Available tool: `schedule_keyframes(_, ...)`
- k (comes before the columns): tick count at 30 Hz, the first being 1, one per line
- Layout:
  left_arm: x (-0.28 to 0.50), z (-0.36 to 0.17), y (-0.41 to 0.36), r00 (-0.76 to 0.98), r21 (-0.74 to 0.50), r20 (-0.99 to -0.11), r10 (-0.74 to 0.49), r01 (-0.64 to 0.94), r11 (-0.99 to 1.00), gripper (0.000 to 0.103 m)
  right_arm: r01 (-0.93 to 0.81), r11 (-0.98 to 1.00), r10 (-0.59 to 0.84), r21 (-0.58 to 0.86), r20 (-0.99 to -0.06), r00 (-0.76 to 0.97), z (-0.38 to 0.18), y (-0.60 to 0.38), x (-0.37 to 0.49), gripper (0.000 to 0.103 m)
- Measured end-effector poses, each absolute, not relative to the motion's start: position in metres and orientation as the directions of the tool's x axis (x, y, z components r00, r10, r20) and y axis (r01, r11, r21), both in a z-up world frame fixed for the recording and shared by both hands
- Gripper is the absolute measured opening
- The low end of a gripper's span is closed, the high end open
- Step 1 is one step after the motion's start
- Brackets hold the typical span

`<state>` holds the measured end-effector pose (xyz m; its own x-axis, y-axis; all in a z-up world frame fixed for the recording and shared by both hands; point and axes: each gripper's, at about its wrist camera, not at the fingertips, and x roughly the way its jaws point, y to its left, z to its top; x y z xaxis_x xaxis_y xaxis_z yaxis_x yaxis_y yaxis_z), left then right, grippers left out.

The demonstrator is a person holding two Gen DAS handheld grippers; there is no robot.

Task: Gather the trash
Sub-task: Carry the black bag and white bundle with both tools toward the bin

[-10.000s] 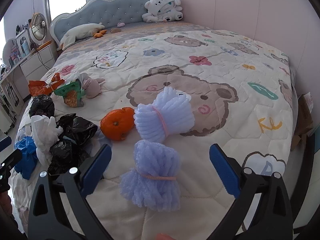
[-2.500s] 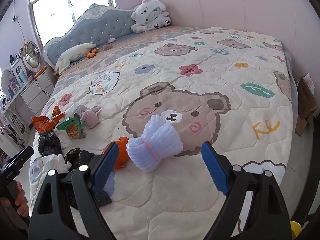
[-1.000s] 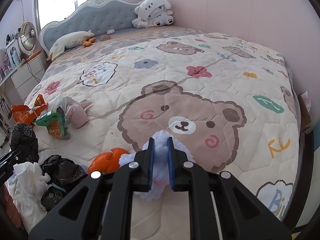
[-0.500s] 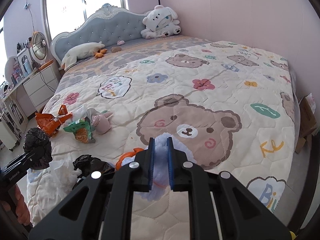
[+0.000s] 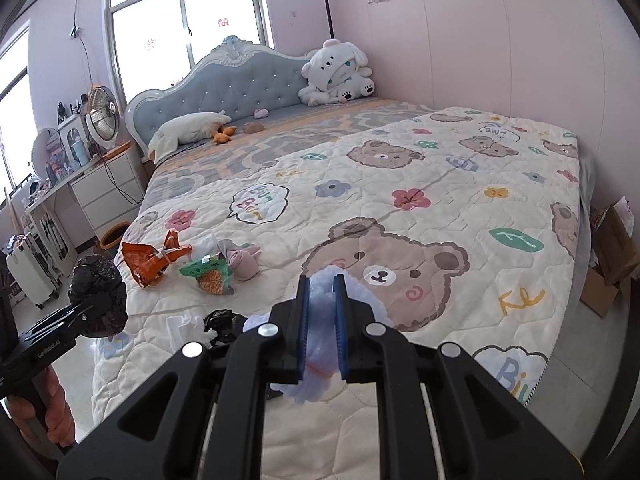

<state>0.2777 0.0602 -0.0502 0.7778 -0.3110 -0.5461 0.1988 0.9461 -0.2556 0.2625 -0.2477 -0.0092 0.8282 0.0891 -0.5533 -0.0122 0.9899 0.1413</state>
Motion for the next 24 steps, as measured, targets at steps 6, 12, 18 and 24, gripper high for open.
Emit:
schedule_keyframes(6,0.252,-0.032,0.048,0.790,-0.241,-0.522,-0.322,0.225,0.944,0.037,-0.026,0.989,0.101,0.146,-0.529,0.843,0.009,-0.251,0.234,0.011)
schedule_keyframes(12,0.228,-0.017,0.035,0.793,-0.230,-0.504,-0.342,0.259,0.938,0.037,-0.022,0.990,0.091,0.142,-0.502,0.860,0.026,-0.261,0.205,0.011)
schedule_keyframes(18,0.207,0.000,0.017,0.792,-0.227,-0.477,-0.381,0.308,0.924,0.038,0.000,0.990,0.065,0.138,-0.467,0.882,0.045,-0.276,0.175,0.011)
schedule_keyframes(24,0.186,0.018,-0.008,0.793,-0.202,-0.444,-0.416,0.364,0.909,0.038,0.026,0.991,0.031,0.128,-0.427,0.904,0.066,-0.296,0.145,0.011)
